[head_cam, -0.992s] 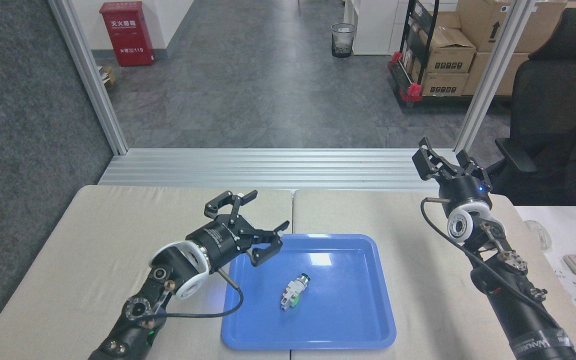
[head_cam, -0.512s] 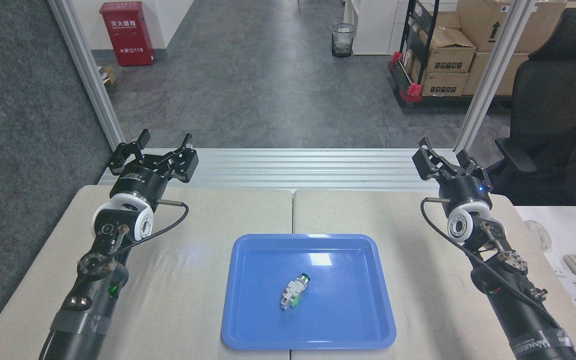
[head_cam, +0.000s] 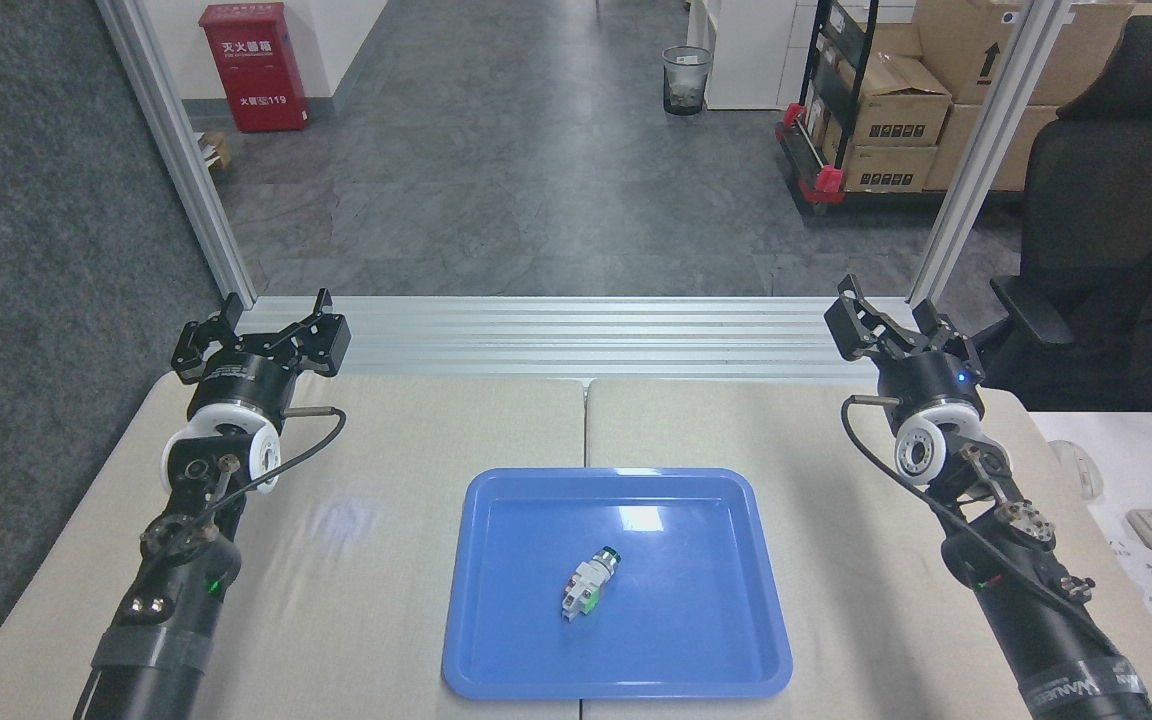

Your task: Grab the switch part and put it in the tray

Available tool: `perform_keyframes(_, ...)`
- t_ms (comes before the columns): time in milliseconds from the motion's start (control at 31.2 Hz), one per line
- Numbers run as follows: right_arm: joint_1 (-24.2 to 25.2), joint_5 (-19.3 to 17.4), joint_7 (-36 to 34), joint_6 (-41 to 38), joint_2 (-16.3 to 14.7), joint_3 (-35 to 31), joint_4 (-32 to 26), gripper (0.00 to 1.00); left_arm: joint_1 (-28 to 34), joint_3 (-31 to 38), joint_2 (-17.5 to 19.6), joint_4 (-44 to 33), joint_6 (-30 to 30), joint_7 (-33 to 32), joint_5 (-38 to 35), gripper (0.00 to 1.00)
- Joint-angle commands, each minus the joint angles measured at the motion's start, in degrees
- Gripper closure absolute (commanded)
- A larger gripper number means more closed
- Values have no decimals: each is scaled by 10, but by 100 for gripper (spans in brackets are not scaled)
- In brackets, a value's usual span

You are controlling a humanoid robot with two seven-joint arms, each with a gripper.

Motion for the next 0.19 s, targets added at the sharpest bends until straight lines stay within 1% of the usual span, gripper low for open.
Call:
perform_keyframes(0,1,0,0,0,0,0,0,1,-4,19,-15,35,-1,1,-8,3)
perform_keyframes(160,1,0,0,0,0,0,0,1,-5,12,-29,30,-2,2,-9,3)
